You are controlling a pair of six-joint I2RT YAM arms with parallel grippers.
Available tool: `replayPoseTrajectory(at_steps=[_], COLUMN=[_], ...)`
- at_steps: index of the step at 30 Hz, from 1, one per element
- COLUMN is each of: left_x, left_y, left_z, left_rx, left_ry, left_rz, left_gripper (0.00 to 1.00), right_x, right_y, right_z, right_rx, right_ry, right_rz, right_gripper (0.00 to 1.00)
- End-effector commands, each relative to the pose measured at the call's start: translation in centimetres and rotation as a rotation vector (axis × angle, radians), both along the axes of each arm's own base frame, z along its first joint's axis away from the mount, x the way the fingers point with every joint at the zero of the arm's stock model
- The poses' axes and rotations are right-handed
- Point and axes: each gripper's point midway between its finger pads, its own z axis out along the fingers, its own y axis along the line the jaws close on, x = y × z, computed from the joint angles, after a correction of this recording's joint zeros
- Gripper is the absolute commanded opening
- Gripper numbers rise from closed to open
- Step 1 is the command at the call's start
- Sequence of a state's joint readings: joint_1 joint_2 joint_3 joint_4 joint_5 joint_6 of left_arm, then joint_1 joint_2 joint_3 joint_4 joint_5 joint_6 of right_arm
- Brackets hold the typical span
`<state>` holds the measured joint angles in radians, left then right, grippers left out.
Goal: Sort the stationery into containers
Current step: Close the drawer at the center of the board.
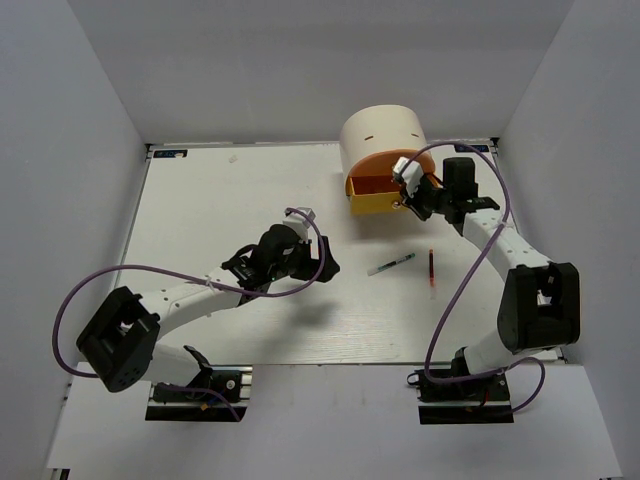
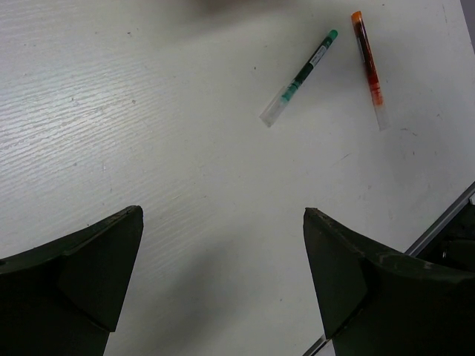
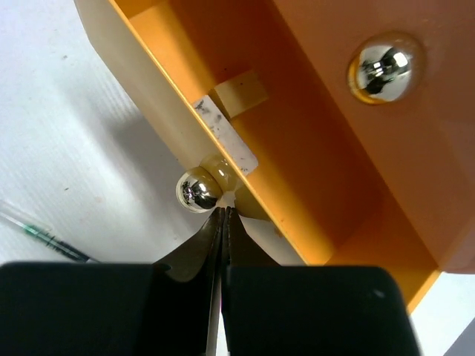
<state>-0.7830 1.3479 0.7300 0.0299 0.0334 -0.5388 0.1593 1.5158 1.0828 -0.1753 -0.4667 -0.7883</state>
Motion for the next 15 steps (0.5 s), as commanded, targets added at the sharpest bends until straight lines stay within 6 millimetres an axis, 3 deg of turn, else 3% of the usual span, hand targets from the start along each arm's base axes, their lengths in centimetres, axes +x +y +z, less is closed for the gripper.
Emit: replayPoseTrajectory(at_steps=[1,11,15], left_x=[0.6,0.7,0.9], left_y=[-0.4,-0.5,-0.6], left_z=[1.8,1.7,1.7], left_rx=[-0.025,-0.019,-0.019], left_ry=[-0.034,-0.028,-0.028], left_rz=[-0.002,-0.002,-0.002], left_gripper=[0.98,0.98,0.98], right_x=[3.0,6.0,7.1], right_y=[0.3,0.7,0.7], right_z=[3.3,4.1,3.3], right_rx=[0.018,0.038,0.036], right_ry=[-0.126,-0.158,-0.144], right_rz=[-0.025,-0.055,-0.061], right_gripper=[0.00,0.00,0.00])
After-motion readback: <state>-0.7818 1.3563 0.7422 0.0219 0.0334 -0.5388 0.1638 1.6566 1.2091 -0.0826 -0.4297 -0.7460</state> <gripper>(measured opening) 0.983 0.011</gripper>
